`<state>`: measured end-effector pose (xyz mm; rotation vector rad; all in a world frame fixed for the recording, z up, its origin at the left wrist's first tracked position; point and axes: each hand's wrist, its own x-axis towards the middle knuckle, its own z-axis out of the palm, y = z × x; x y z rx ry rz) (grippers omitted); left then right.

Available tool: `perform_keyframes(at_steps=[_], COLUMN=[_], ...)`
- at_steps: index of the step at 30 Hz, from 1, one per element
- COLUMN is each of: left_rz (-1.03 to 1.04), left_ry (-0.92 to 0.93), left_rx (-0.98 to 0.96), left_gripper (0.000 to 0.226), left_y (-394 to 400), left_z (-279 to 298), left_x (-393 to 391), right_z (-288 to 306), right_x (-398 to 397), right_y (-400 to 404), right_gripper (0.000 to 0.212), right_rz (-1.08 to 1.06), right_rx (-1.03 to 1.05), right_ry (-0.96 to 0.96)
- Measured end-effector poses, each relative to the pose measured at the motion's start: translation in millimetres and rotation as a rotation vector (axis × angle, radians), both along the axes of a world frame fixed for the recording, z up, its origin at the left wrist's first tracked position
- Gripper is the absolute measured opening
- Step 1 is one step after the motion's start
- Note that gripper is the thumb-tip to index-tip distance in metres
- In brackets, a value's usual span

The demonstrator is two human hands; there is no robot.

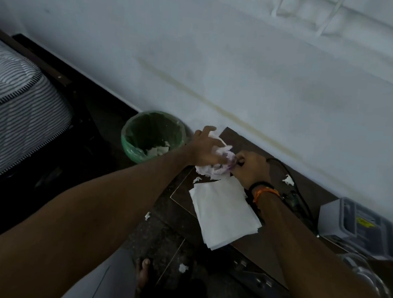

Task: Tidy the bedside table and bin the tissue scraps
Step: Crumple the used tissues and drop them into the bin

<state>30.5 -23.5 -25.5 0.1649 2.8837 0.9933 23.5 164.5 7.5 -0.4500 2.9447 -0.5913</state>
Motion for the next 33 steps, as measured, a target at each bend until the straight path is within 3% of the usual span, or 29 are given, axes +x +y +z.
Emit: perform_keyframes(at_steps=[4, 5, 9, 12, 15, 18, 23, 28, 33], left_rz=[-0.100, -0.104, 0.017, 0.201, 0.457, 0.465, 0.424, 0.415, 0.499], left_ry=[-0.183, -0.141, 0.014, -0.021, -0.111, -0.167, -0.228, -0.258, -0.293], left_rx=[-0.167, -0.167, 0.028, 0.278, 0.506, 0.603, 0.618, 0.630, 0.730], left_gripper=[0.115, 0.111, 0.060, 0.035, 0.040, 0.040, 0.046, 0.050, 0.059], left_y=[-0.6, 0.0, 1.4, -1.5, -17.6, -42.6, -66.4, -58.6, -53.2], left_z=[-1.0, -0.6, 5.8, 15.8, 23.1, 28.8, 27.6, 27.7, 29.2], left_x=[2.1, 1.2, 1.2, 1.9, -3.3, -2.6, 8.9, 14.7, 17.0], right_z=[1.0, 1.2, -0.3, -2.6, -4.7, -7.9, -8.2, -6.8, -2.2], right_x=[-4.8, -5.3, -6.3, -5.5, -5.3, -6.8, -12.8, -12.5, -6.6], right_y=[0.7, 0.5, 1.2, 2.4, 0.3, -6.6, -30.3, -38.5, -29.6], right_gripper=[0.015, 0.016, 0.021, 0.027, 0.024, 0.022, 0.065, 0.042, 0.018], right_rz=[0.007, 0.004, -0.010, 0.024, 0.063, 0.074, 0.136, 0.126, 0.008], right_rx=[-0.020, -0.036, -0.050, -0.033, 0.002, 0.044, 0.334, 0.401, 0.123], right_ry=[0.009, 0.015, 0.022, -0.023, -0.035, -0.049, -0.273, -0.223, -0.060])
